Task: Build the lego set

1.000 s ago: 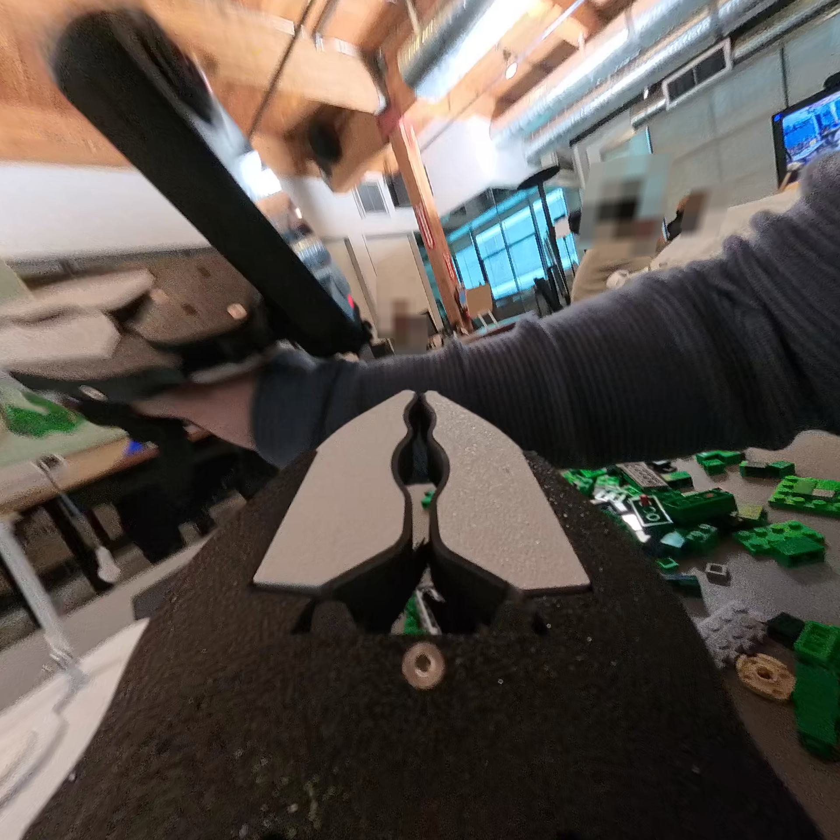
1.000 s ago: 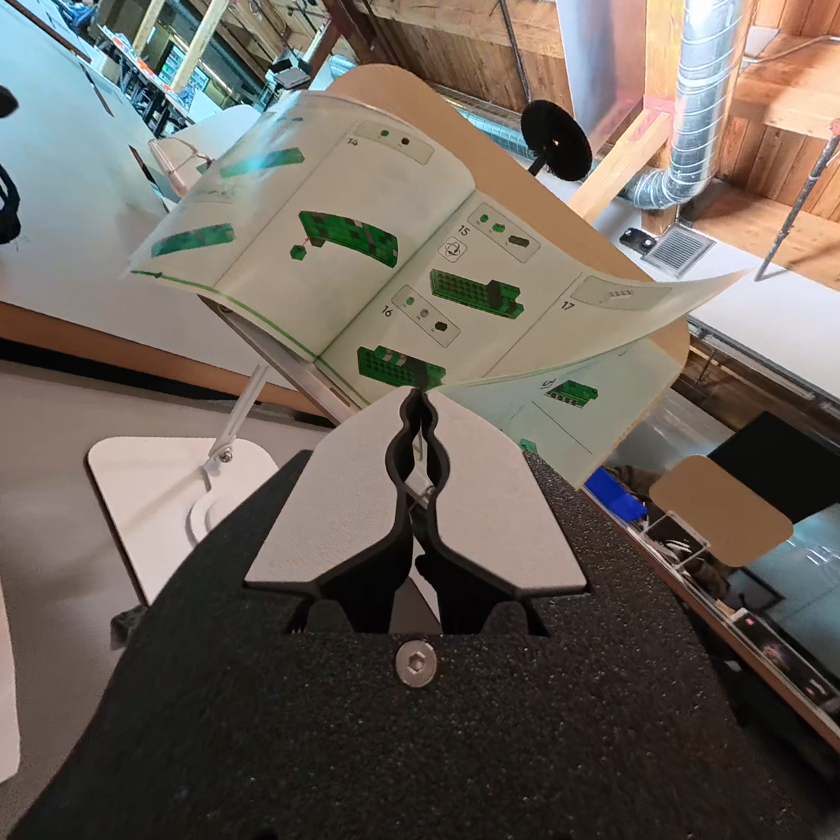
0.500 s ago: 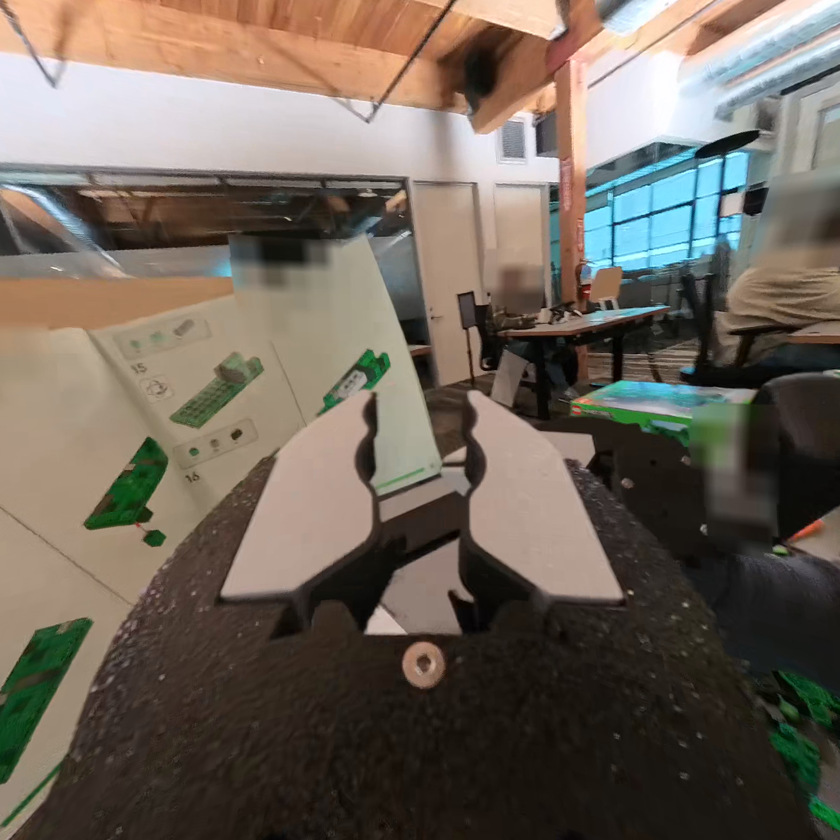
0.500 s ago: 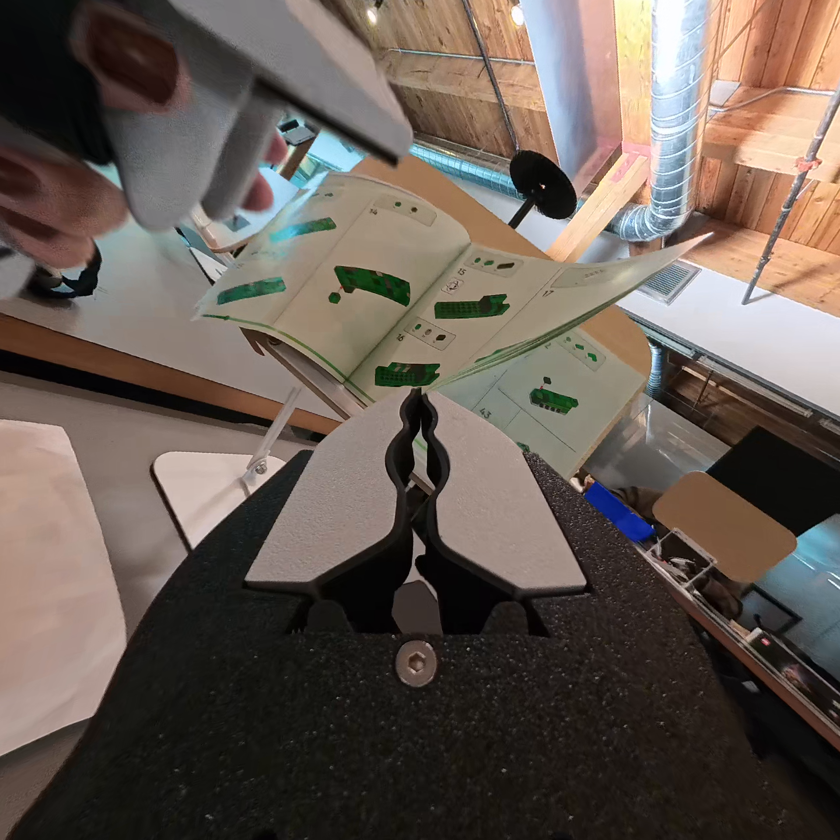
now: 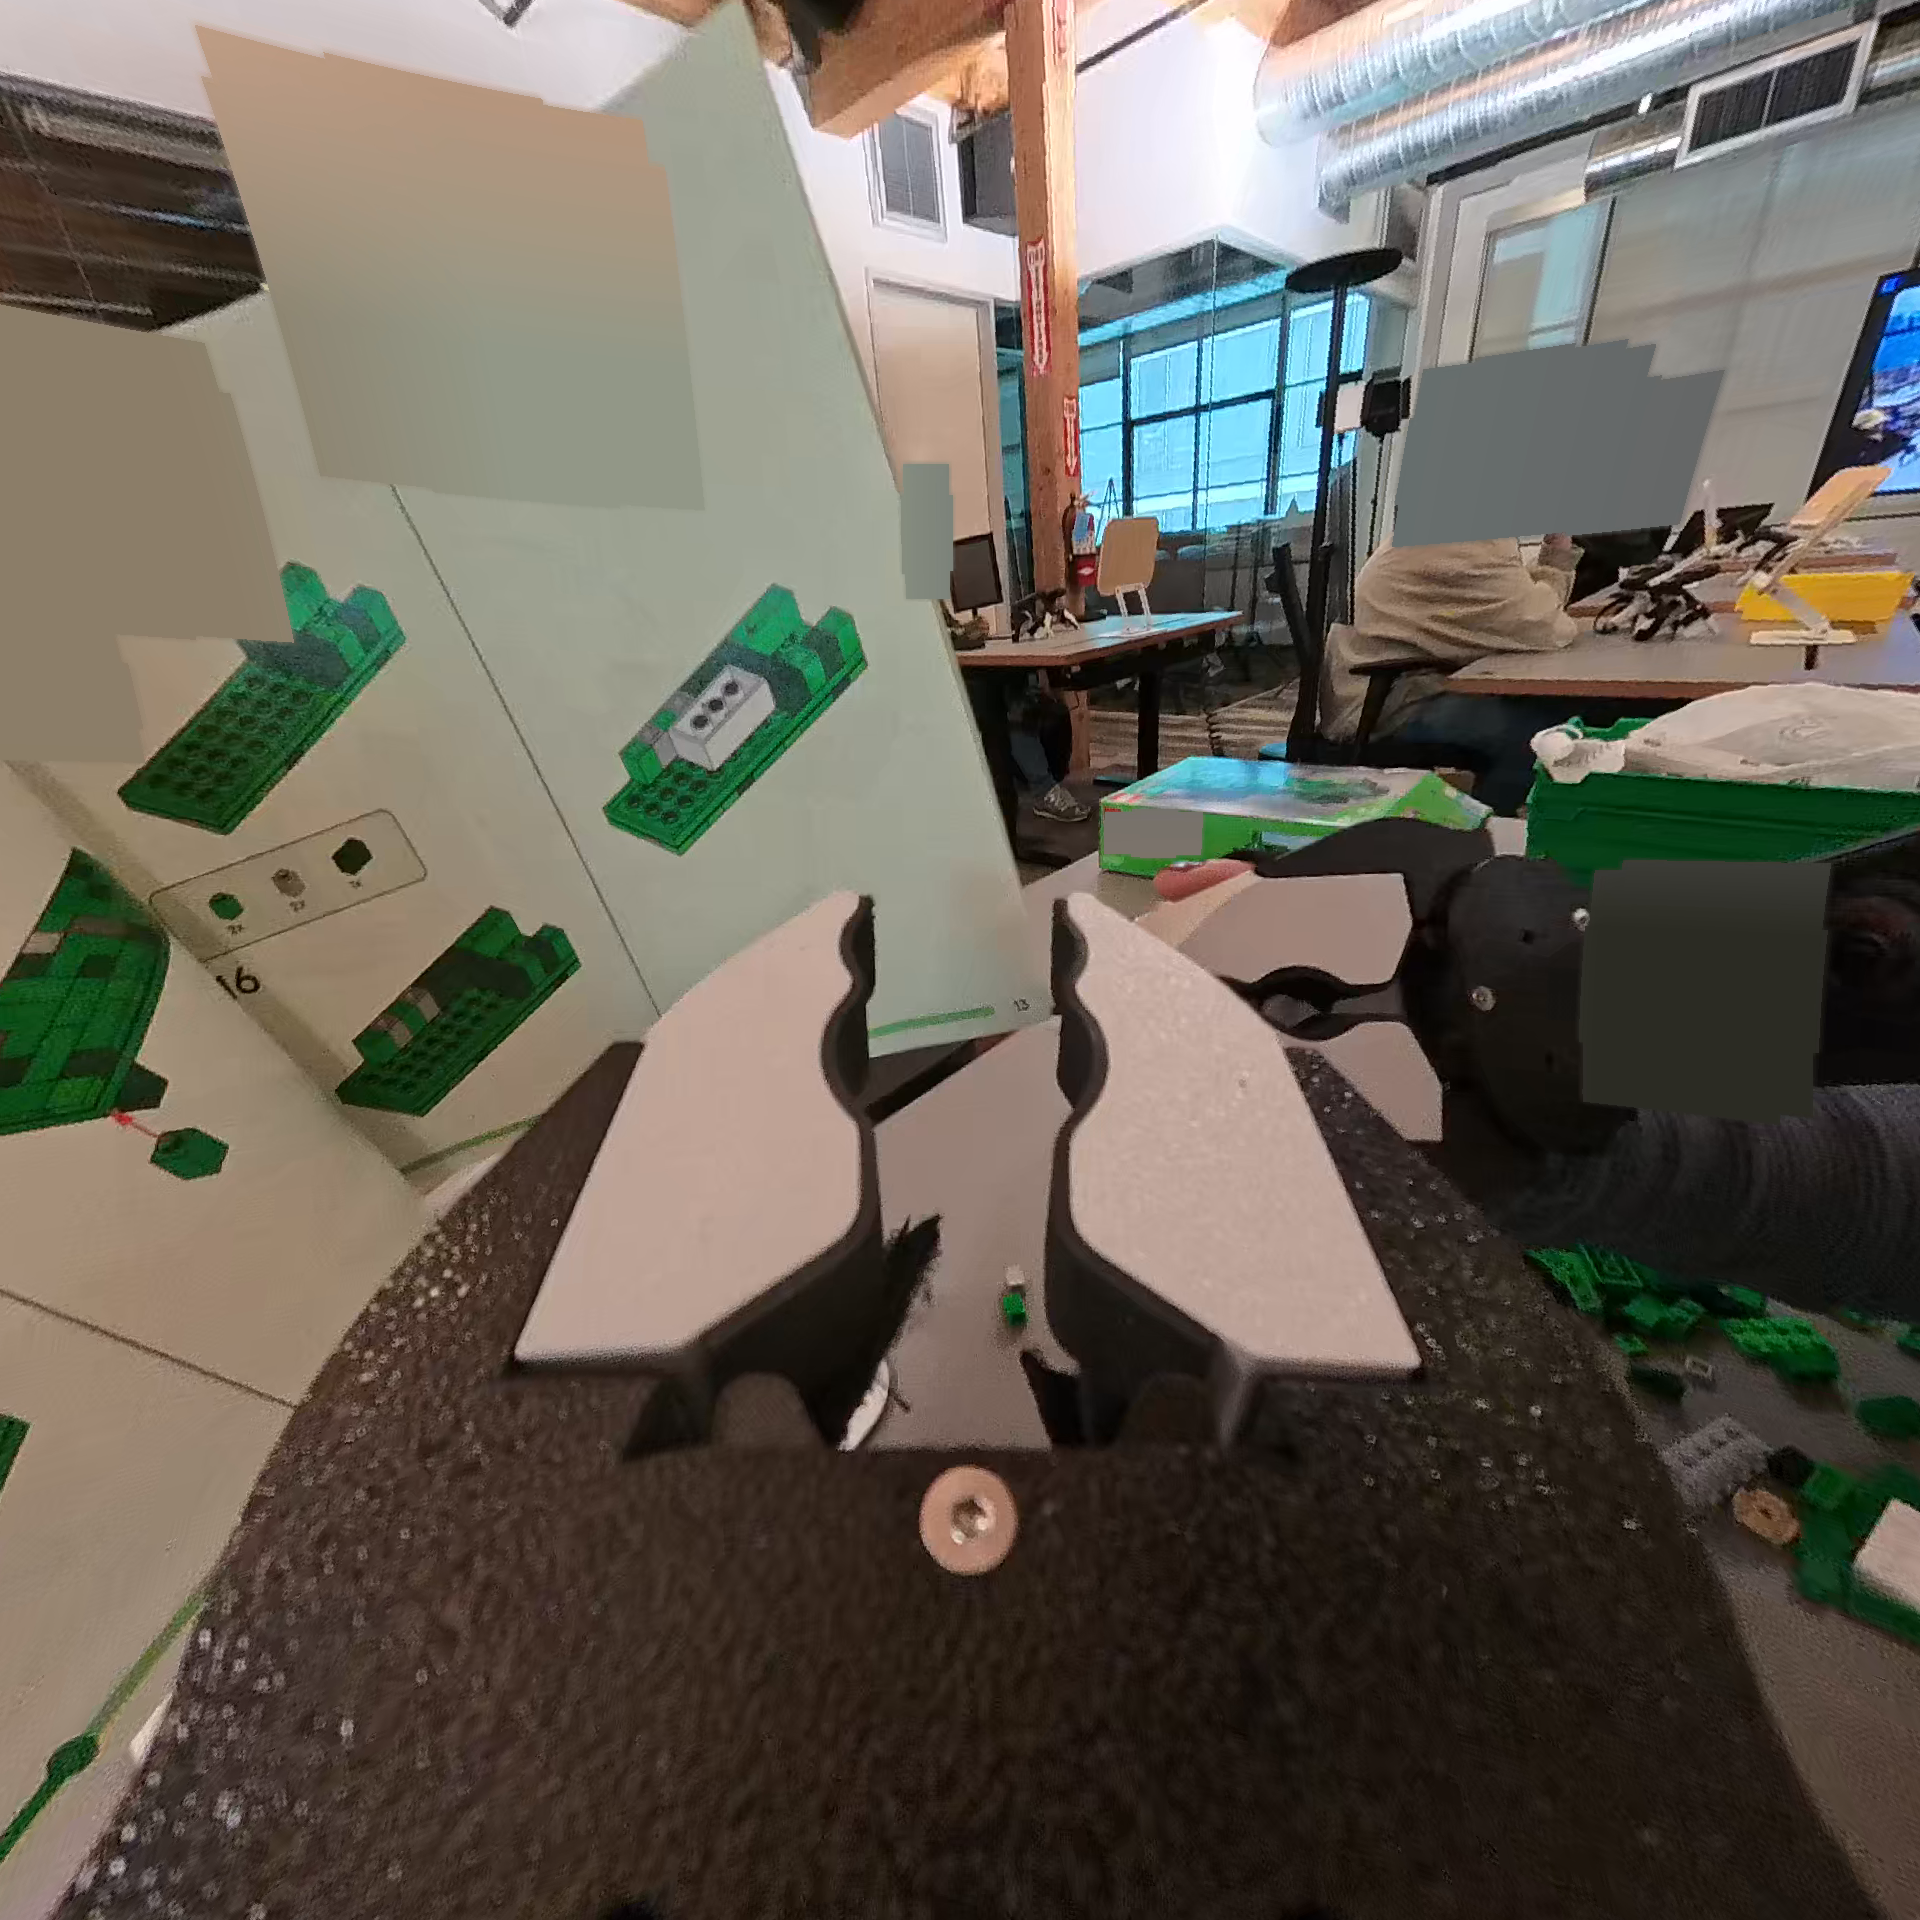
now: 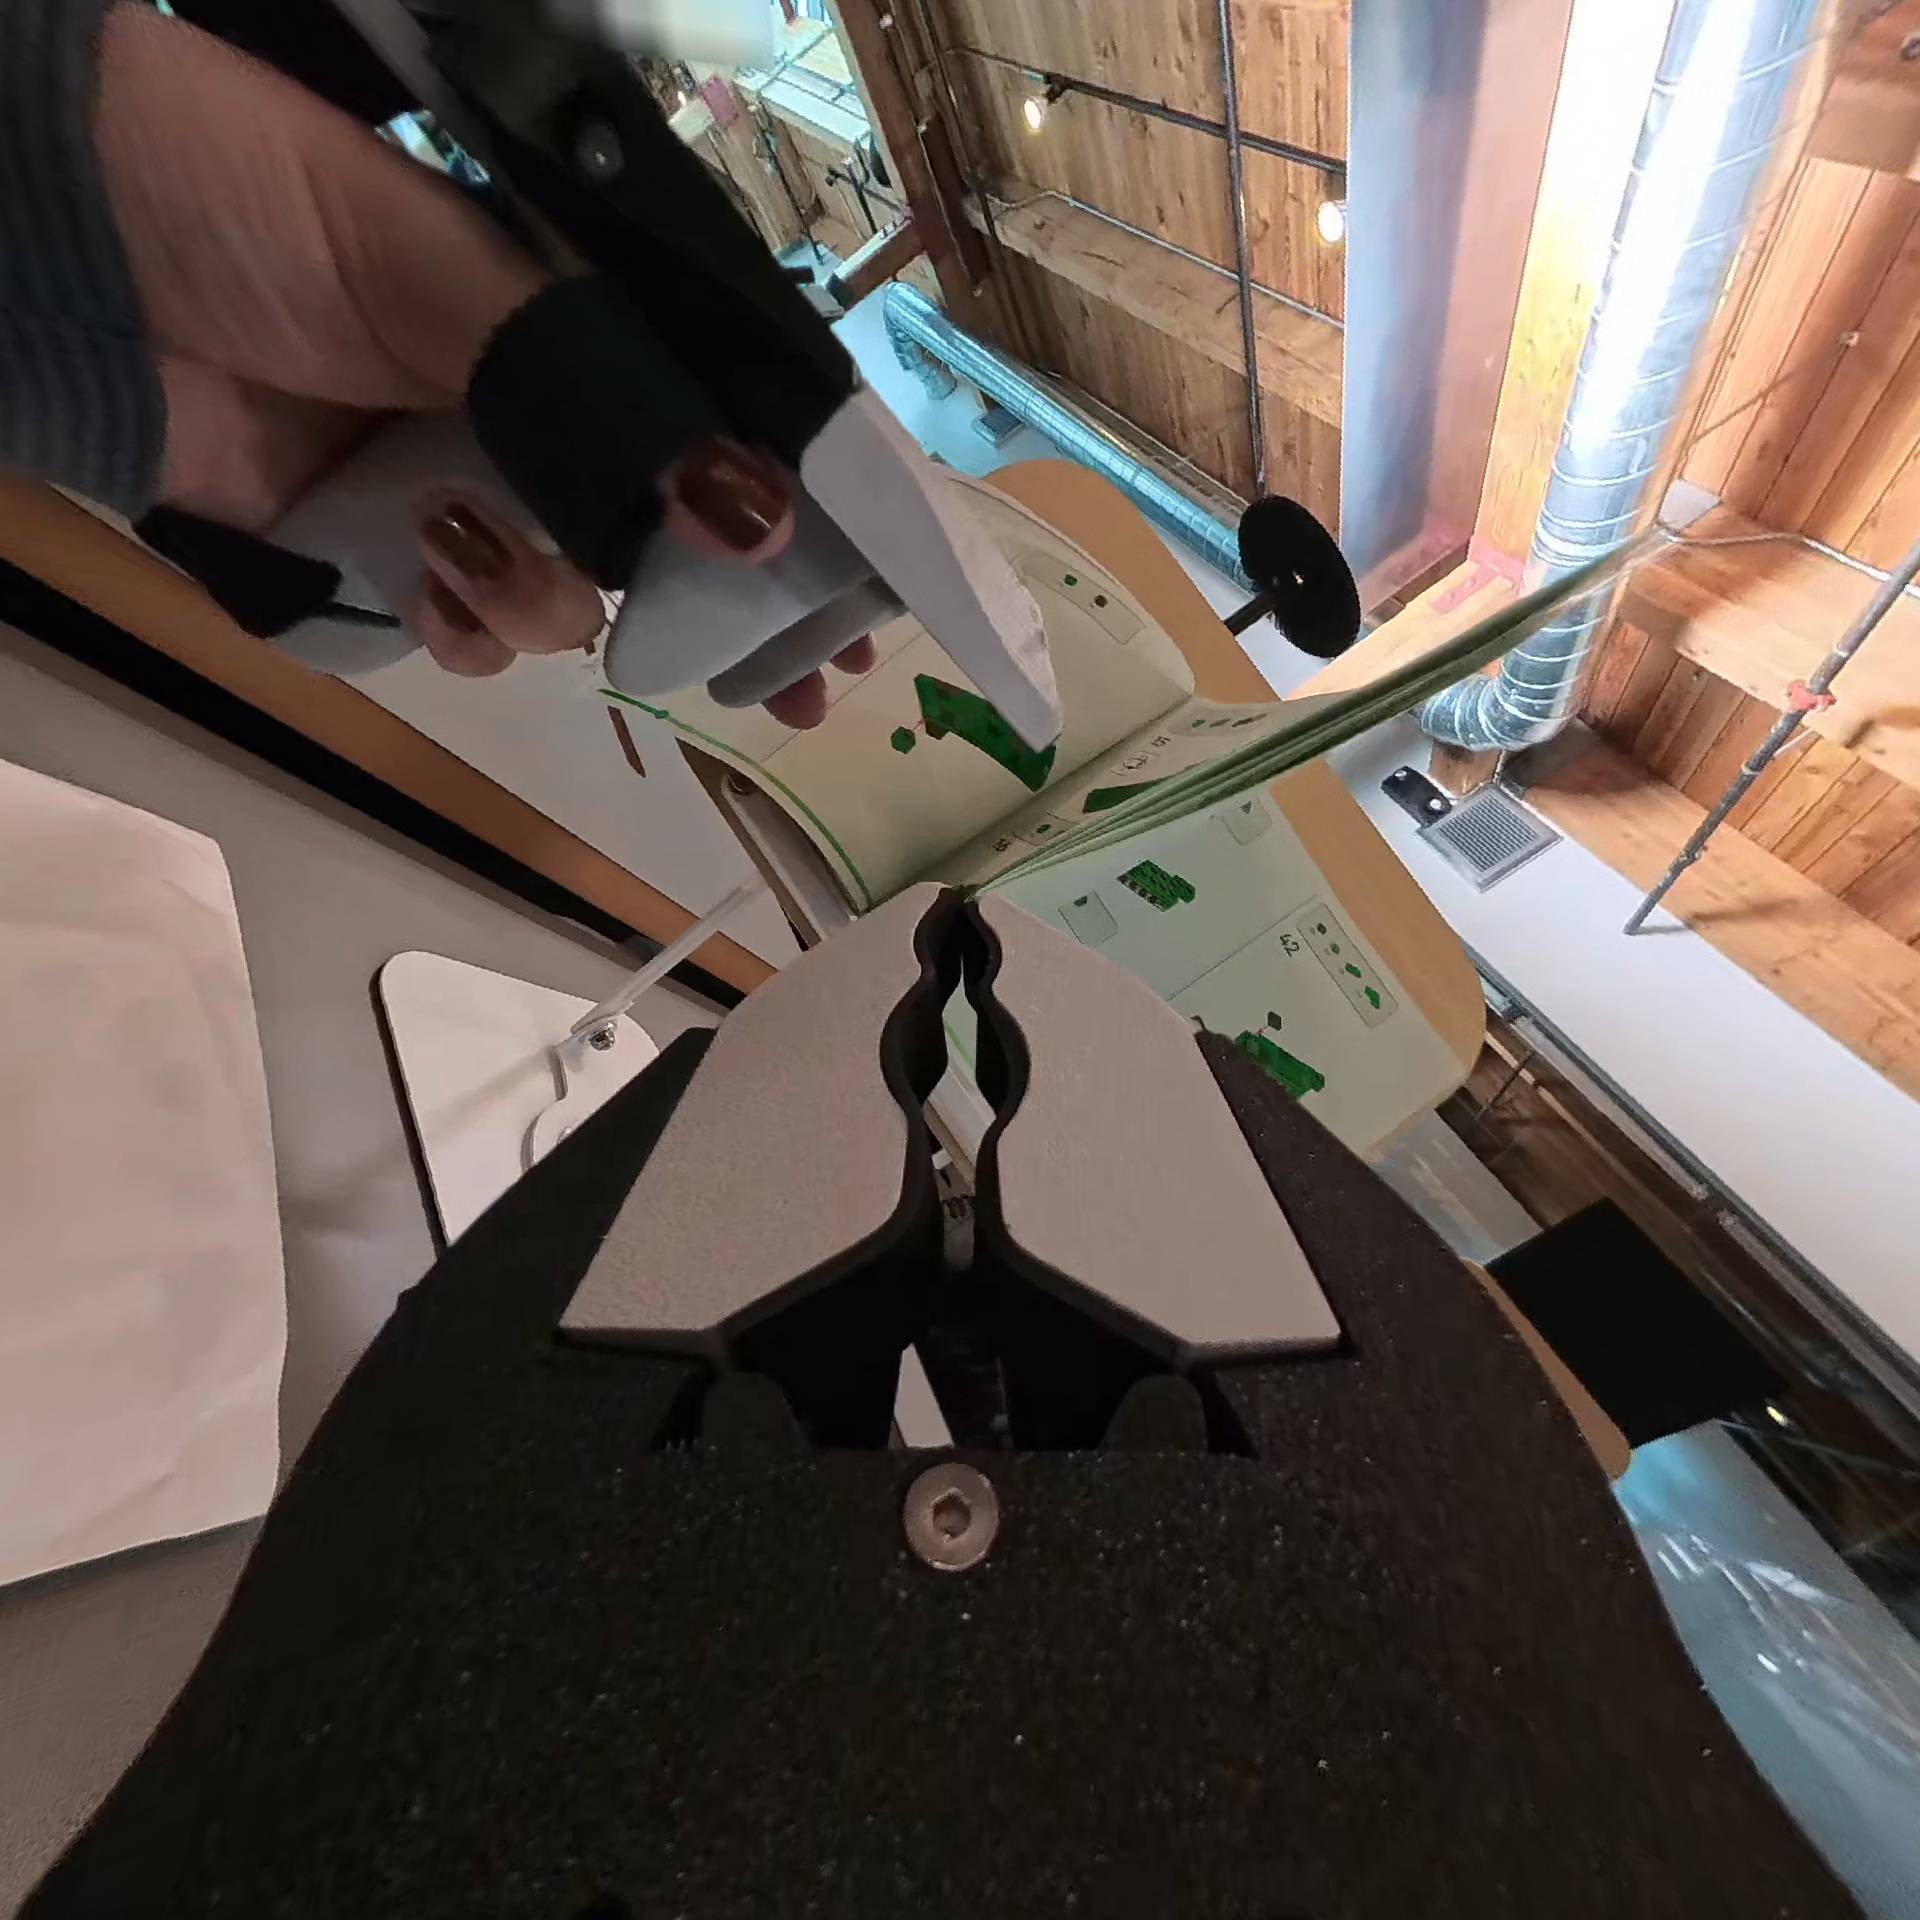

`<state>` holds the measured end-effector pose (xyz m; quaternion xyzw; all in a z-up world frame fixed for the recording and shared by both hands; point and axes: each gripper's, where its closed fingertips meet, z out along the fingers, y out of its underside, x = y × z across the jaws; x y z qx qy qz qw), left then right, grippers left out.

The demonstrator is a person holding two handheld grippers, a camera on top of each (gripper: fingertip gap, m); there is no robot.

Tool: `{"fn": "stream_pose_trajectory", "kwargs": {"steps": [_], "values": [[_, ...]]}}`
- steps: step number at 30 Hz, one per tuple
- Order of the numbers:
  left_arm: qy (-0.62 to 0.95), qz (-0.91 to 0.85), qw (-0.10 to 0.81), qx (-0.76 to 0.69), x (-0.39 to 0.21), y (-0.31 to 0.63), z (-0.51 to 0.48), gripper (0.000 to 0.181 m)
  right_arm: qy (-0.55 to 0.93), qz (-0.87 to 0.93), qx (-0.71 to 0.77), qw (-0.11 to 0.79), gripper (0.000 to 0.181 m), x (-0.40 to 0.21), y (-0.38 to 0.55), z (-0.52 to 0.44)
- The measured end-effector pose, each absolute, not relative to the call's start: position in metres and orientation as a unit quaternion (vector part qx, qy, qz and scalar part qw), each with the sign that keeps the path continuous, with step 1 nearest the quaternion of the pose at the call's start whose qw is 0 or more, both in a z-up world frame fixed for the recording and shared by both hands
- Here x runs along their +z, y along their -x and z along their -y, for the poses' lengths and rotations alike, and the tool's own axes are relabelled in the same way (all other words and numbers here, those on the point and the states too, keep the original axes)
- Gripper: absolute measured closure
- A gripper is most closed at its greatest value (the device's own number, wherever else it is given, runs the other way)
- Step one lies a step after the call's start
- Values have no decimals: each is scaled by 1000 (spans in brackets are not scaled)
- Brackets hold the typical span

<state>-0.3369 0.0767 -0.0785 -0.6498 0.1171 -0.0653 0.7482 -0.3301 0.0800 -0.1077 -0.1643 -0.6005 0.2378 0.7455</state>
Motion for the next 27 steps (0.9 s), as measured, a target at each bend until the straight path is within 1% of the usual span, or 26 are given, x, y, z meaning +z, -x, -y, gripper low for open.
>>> {"fn": "stream_pose_trajectory", "kwargs": {"steps": [4,9,14,20,27], "values": [[662,-131,734,-74,-84,334,-77,151,151,609,225,746,181,-111,333,-74],[655,-148,739,-59,-81,330,-75,163,146,614,222,744,181,-114,335,-71],[670,-153,725,-47,-87,331,-77,169,149,614,226,742,181,-115,336,-71],[667,-147,727,-69,-87,333,-76,170,149,614,225,742,181,-114,335,-73],[684,-150,711,-64,-93,331,-79,164,146,617,224,740,181,-116,336,-72]]}}
